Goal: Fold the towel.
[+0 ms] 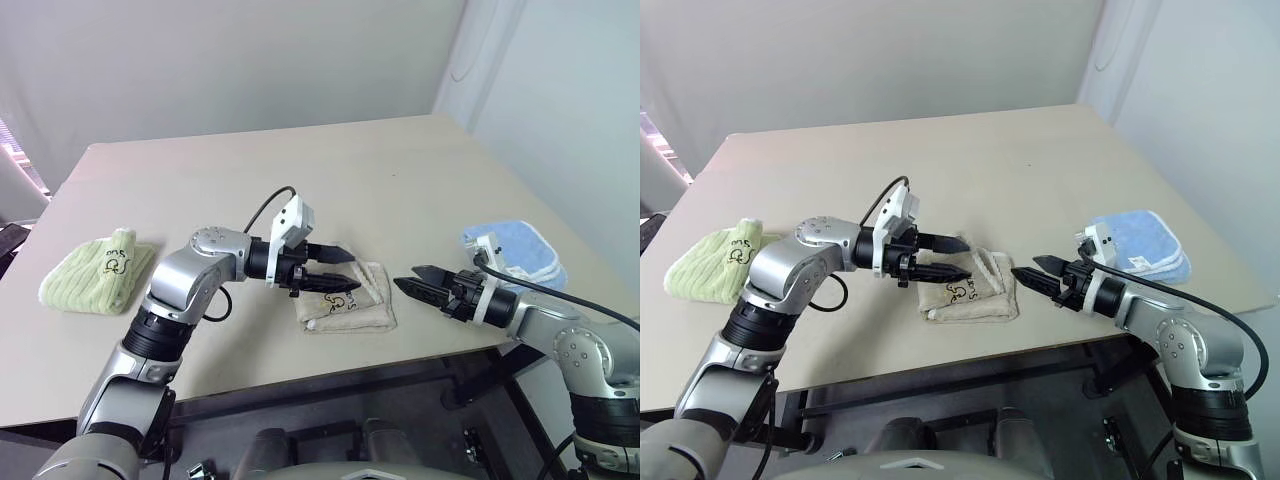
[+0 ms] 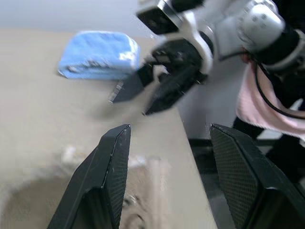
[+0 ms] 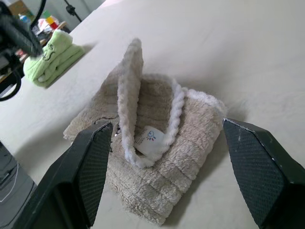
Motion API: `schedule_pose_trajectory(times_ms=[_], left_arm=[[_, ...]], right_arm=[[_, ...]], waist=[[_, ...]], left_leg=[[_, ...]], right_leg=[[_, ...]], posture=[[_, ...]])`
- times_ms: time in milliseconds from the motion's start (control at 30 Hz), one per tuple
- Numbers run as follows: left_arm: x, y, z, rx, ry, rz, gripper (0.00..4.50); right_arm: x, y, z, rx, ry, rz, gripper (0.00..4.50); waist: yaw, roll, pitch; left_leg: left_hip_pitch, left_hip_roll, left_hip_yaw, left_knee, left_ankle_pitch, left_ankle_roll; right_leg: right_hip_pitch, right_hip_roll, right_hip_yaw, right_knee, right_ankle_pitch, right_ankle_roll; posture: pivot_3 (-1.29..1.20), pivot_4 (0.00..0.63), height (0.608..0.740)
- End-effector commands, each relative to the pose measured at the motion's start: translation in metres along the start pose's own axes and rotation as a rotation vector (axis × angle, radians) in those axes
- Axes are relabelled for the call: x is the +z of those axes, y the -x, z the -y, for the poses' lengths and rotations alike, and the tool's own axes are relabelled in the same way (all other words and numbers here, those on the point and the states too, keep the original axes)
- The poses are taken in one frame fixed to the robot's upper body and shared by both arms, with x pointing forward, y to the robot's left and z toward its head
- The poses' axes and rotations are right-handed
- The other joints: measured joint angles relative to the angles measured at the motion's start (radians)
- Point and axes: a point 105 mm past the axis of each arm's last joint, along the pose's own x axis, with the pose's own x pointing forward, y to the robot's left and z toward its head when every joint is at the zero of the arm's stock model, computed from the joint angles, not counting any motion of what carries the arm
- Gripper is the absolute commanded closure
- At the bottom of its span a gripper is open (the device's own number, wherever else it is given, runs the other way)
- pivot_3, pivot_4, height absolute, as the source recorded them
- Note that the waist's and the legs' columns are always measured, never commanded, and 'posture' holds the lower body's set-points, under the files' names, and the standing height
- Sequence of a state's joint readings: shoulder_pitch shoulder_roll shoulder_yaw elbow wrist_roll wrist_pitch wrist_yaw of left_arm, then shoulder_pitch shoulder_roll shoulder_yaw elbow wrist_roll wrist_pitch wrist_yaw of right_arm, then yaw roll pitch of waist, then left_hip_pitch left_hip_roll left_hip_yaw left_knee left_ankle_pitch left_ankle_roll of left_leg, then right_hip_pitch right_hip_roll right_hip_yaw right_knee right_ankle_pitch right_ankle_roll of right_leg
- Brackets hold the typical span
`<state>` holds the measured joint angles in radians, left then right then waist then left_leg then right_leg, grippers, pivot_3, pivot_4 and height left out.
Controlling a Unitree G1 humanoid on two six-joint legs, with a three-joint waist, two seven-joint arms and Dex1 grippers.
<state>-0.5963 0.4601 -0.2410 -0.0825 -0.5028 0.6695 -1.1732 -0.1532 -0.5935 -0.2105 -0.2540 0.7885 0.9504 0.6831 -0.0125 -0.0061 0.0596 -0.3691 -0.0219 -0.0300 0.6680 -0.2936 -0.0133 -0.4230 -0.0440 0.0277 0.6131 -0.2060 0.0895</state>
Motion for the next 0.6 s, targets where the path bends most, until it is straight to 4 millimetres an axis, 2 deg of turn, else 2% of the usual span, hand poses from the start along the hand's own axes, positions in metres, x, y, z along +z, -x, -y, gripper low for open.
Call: schedule_pose_trajectory(times_ms=[33, 167, 267, 333, 467, 600], left_arm=[[0.001, 0.017, -0.019, 0.12, -0.02, -0.017, 1.72], [-0.016, 0.036, -0.044, 0.265, -0.053, -0.109, 1.72], [-0.031, 0.034, -0.045, 0.263, -0.045, -0.144, 1.72], [-0.037, 0.02, -0.039, 0.227, -0.086, -0.161, 1.72], [-0.034, -0.011, -0.026, 0.153, -0.148, -0.14, 1.72], [-0.043, -0.027, -0.02, 0.116, -0.171, -0.174, 1.72]], right_arm=[[0.017, 0.0, -0.005, 0.027, 0.048, 0.048, 0.62], [0.025, -0.007, -0.02, 0.09, 0.045, 0.054, 0.62], [0.033, -0.014, -0.029, 0.129, 0.042, 0.063, 0.62], [0.033, -0.017, -0.029, 0.135, 0.039, 0.054, 0.62], [0.026, -0.021, -0.028, 0.135, 0.039, 0.022, 0.62], [0.018, -0.022, -0.033, 0.17, 0.036, -0.021, 0.62]], waist=[[0.0, 0.0, 0.0], [-0.004, 0.0, 0.0], [-0.004, 0.0, 0.0], [0.002, 0.0, 0.0], [0.009, -0.001, 0.0], [0.002, 0.0, 0.0]], left_leg=[[0.0, 0.0, 0.0, 0.0, 0.0, 0.0], [0.003, 0.0, 0.0, 0.0, 0.0, 0.0], [0.004, 0.001, 0.0, 0.0, 0.0, 0.0], [0.004, 0.001, 0.0, 0.0, 0.0, 0.0], [0.003, -0.001, 0.0, 0.0, 0.0, 0.0], [0.003, -0.001, 0.0, 0.0, 0.0, 0.0]], right_leg=[[0.0, 0.0, 0.0, 0.001, 0.0, 0.0], [0.002, 0.001, 0.0, 0.001, 0.0, 0.0], [0.002, 0.001, 0.0, 0.001, 0.0, 0.0], [0.003, 0.001, 0.001, 0.001, 0.0, 0.0], [0.004, -0.002, 0.0, -0.001, 0.001, -0.001], [0.004, -0.002, 0.001, -0.001, 0.002, -0.003]], posture=[[0.0, 0.0, 0.74], [0.0, 0.0, 0.74], [0.0, 0.0, 0.74], [0.0, 0.0, 0.74], [0.0, 0.0, 0.74], [0.0, 0.0, 0.74]])
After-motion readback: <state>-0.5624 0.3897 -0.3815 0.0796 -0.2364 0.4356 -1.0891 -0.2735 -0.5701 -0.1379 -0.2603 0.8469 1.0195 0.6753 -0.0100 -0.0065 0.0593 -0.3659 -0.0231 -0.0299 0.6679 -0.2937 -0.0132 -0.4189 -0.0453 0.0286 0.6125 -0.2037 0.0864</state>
